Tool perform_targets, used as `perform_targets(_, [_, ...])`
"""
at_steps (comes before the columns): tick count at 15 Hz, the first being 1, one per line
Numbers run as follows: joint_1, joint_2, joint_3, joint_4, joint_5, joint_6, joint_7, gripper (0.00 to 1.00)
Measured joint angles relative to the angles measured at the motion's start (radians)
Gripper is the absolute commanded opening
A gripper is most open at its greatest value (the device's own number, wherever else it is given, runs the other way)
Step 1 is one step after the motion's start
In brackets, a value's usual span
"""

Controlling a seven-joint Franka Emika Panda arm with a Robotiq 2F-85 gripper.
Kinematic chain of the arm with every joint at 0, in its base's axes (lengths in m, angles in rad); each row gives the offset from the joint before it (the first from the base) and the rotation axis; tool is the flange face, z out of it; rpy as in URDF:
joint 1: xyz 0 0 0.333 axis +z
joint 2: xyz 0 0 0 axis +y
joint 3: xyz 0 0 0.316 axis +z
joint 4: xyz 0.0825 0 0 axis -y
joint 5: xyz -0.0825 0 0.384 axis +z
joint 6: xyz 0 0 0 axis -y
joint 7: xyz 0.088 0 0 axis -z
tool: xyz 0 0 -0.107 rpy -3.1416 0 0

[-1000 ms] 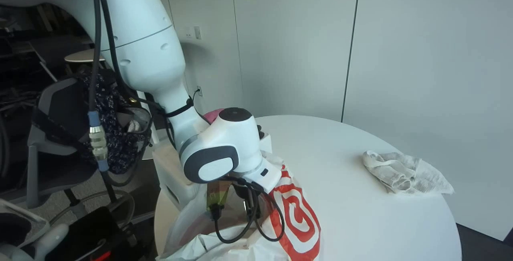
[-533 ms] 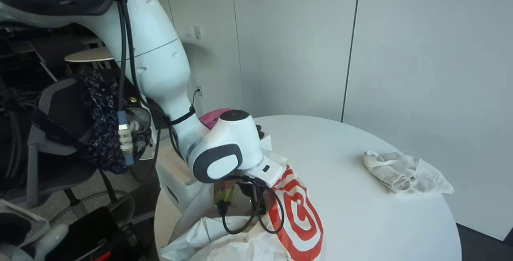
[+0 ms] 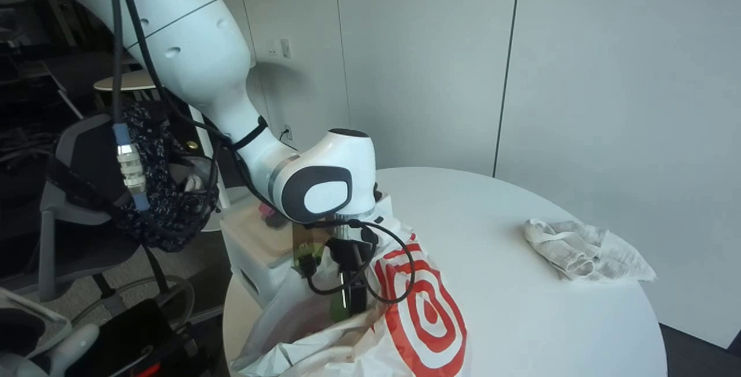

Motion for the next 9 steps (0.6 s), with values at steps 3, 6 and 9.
perform_targets(3, [-0.073, -0.125, 0.069, 0.001, -0.053, -0.259, -0.021, 0.6])
perform_targets(6, [-0.123, -0.249, 0.12, -0.002, -0.115, -0.421, -0.021, 0.6])
perform_targets(9, [-0.166, -0.364, 0.19, -0.019, -0.11, -0.431, -0.074, 0.6])
